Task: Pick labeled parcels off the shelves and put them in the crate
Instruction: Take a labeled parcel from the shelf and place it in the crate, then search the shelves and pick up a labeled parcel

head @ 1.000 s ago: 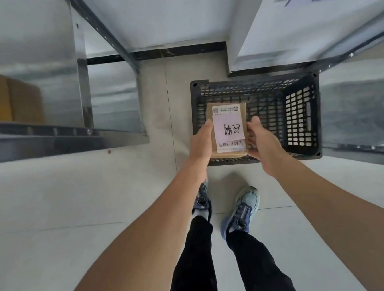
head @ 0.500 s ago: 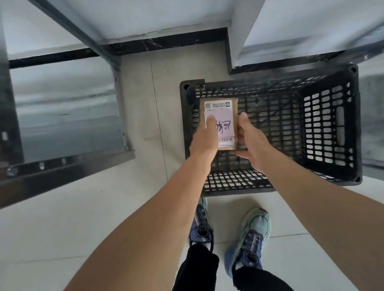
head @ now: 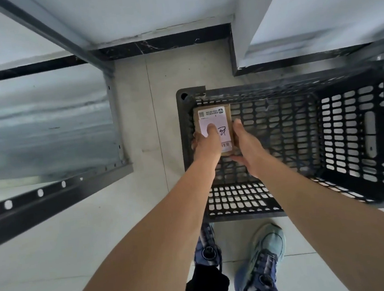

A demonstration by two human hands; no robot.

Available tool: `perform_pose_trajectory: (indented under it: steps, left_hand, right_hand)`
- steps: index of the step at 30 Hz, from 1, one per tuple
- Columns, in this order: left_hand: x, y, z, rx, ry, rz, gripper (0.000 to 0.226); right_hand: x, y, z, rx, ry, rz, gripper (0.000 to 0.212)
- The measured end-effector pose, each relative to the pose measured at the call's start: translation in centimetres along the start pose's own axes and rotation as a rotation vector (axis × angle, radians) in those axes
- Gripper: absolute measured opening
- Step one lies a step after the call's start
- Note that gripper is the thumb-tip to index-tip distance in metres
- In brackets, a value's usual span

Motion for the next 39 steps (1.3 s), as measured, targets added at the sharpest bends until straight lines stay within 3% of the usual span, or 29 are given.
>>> perform_pose_trajectory:
  steps: [14, 21, 27, 32, 39]
  left_hand:
    - [0.5, -1.2, -1.0, -0.034, -0.025, 0.07, 0.081]
    - [-0.2, 0.8, 3.1, 0.017, -0.08, 0.002, 0.066]
    - [-2.5, 6.8, 15.5, 0.129, -0.216, 0.062, 0.055]
    - [-7.9, 12.9, 28.2, 0.236, -0.225, 0.178, 0.062]
    - [-16.5, 20.6, 50.0, 0.497, -0.175, 0.345, 0.069]
  right_hand:
    - [0.2, 0.8, -0.6, -0.064, -0.038, -0.017, 0.04]
    - [-0.5, -1.3, 4.8, -0.1, -0.014, 0.016, 0.046]
    - [-1.8, -8.8, 17.8, -0.226, 0.092, 0.051, 0.033]
    - [-1.6, -16.6, 30.0, -0.384, 0.115, 0.118, 0.078]
    - [-0.8, -27.1, 50.3, -0.739, 0.096, 0.162, 0.087]
Point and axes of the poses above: each hand's wrist, its own z-axis away from the middle knuckle, its own x-axis out of the palm, y = z × x, the point moved 8 cm from there along -z, towards the middle knuckle, and after that the axes turned 12 degrees about z, right-handed, at the moved point
